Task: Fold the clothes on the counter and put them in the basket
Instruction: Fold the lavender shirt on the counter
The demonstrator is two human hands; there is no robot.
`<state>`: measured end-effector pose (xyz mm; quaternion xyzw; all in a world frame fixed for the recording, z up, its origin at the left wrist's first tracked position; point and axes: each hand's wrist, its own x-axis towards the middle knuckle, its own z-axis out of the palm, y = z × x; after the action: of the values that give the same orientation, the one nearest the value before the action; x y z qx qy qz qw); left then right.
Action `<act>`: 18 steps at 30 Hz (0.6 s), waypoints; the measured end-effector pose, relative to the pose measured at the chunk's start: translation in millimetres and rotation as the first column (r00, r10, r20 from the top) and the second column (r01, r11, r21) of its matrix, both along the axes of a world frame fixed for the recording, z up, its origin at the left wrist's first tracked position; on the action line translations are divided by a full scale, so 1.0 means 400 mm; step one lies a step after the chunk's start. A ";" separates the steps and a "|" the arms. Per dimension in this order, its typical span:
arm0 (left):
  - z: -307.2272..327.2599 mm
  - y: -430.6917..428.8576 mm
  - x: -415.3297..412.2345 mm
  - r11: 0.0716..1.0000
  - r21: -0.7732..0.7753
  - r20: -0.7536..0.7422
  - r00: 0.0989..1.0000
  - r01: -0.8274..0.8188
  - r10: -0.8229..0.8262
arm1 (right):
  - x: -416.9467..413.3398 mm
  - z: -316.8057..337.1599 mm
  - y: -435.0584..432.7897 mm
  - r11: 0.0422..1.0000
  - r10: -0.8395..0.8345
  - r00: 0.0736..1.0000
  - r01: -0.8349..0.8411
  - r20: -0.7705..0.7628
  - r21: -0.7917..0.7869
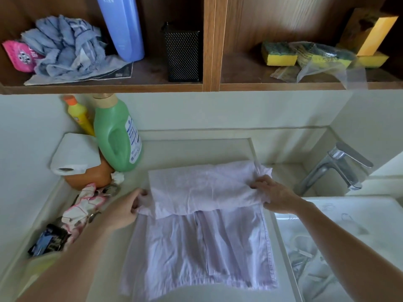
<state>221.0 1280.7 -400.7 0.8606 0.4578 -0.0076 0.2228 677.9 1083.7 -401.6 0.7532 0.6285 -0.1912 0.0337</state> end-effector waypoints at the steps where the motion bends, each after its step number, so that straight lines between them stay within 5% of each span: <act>1: -0.002 0.002 -0.006 0.997 -0.055 0.066 0.996 -0.055 0.059 | 0.010 0.002 -0.005 0.999 -0.013 0.995 0.010 -0.099 -0.030; 5: 0.007 0.024 0.031 0.936 -0.151 0.276 0.896 -0.317 0.348 | 0.024 0.014 0.023 0.931 -0.261 0.895 0.332 -0.363 0.149; 7: 0.019 0.023 0.082 0.924 -0.109 0.267 0.885 -0.366 0.382 | 0.023 0.004 0.063 0.818 -0.435 0.859 0.503 -0.272 0.279; 9: 0.023 0.022 0.128 0.903 -0.140 0.229 0.874 -0.406 0.428 | 0.003 -0.003 0.090 0.755 -0.578 0.791 0.612 -0.202 0.235; 12: 0.005 0.020 0.173 0.850 -0.310 0.231 0.833 -0.426 0.502 | -0.024 -0.030 0.102 0.751 -0.628 0.760 0.648 -0.166 0.127; 18: -0.027 0.013 0.155 0.773 -0.365 0.315 0.712 -0.520 0.628 | -0.003 -0.050 0.087 0.727 -0.648 0.755 0.652 -0.101 0.214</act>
<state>283.2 1285.8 -411.4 0.6192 0.6402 0.1900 0.4130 676.6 1118.4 -421.5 0.9219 0.3435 -0.1220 -0.1311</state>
